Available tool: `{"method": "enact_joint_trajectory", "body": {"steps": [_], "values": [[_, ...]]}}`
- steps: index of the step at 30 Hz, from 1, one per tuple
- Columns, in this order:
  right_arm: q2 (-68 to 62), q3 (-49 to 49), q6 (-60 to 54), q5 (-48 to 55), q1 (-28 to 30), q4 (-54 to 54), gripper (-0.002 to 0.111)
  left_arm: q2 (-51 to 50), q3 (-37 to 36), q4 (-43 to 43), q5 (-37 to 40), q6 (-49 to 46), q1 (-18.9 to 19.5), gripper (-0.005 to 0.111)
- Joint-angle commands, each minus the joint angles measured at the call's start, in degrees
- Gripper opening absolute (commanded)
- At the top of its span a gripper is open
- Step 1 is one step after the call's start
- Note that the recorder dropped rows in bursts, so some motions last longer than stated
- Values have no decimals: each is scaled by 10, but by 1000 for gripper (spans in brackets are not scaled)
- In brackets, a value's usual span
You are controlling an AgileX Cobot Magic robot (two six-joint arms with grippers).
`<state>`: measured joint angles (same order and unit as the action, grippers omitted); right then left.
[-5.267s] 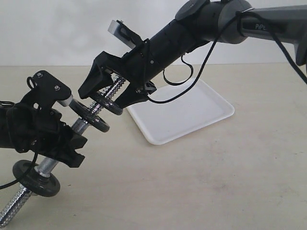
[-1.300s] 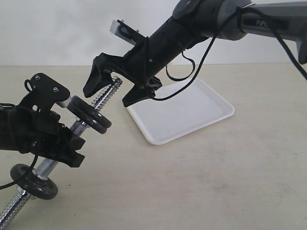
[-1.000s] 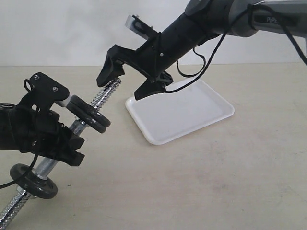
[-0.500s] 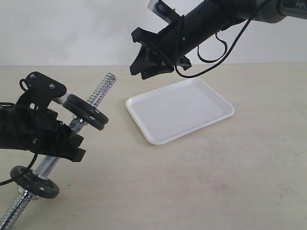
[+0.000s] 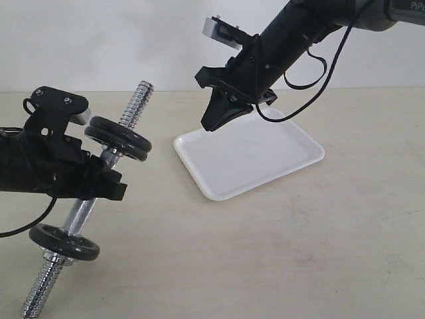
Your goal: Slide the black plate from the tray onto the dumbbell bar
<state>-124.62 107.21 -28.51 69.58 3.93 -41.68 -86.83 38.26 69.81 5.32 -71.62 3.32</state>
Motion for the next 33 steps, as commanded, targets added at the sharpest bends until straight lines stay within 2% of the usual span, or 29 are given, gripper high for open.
{"method": "enact_joint_trajectory", "body": {"steps": [1,7,24,33], "values": [[8,3,-11,4,2,34,0,1,32,23,-25,31,0,4],[8,3,-12,4,2,67,0,-42,51,23,-5,57,0,4],[9,3,-18,4,1,69,0,-54,94,23,-3,117,1,4],[34,3,-23,4,1,73,0,-111,131,23,76,159,33,4]]}}
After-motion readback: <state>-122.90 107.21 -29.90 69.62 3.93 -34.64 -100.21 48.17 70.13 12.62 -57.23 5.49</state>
